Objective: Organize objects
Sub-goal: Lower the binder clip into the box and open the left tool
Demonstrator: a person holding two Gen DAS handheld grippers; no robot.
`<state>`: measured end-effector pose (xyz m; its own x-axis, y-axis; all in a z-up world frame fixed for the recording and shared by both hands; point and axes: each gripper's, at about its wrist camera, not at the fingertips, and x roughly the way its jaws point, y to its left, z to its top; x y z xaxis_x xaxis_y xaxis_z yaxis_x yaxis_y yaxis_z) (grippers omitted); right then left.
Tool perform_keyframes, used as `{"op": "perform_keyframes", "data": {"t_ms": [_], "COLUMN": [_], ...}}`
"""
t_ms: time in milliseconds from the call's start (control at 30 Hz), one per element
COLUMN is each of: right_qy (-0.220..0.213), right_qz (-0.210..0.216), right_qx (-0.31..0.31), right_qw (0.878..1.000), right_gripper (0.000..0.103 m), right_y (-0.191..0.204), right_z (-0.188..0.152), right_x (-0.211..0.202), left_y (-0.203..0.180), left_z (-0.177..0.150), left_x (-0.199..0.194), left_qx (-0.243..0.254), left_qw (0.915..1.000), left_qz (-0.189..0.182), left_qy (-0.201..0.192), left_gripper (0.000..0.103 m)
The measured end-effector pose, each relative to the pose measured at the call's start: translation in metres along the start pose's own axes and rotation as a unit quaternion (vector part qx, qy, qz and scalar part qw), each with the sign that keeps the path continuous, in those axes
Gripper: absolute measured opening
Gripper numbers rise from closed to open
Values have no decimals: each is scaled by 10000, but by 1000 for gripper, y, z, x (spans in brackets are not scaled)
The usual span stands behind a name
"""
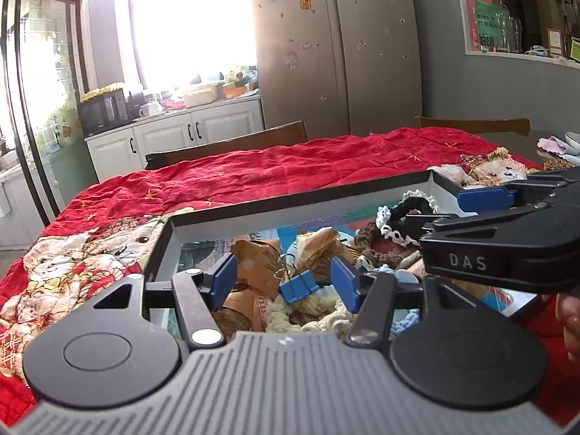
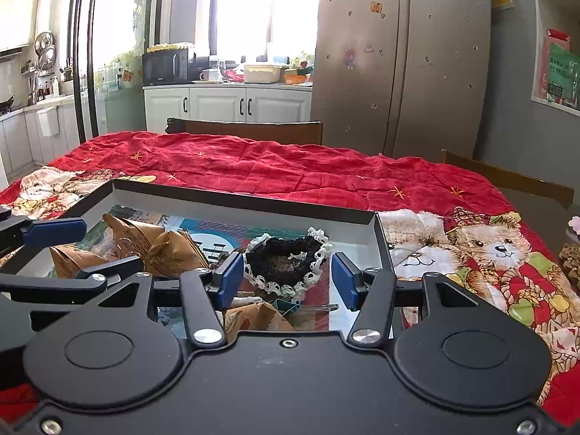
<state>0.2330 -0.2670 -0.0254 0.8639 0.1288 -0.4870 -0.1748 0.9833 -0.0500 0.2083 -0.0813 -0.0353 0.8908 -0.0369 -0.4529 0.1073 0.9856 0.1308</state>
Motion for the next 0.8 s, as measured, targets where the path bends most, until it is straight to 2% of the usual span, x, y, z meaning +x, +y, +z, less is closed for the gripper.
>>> {"op": "perform_keyframes", "data": {"t_ms": [567,800], "right_qy": [-138,-167], "right_qz": [118,127], "right_qx": [121,118], "right_qw": [9998,9997], "right_gripper": [54,59], "right_y": [2,8], "right_z": [1,2], "right_x": [-31,-53], "left_y": [14,20], "left_z": [2,1], "left_x": [-23,-35], "left_qx": [-172,-272], "left_qw": [9997,9994], "left_qz": [134,173], "left_qy": [-114,-86], "left_gripper": [80,83]}}
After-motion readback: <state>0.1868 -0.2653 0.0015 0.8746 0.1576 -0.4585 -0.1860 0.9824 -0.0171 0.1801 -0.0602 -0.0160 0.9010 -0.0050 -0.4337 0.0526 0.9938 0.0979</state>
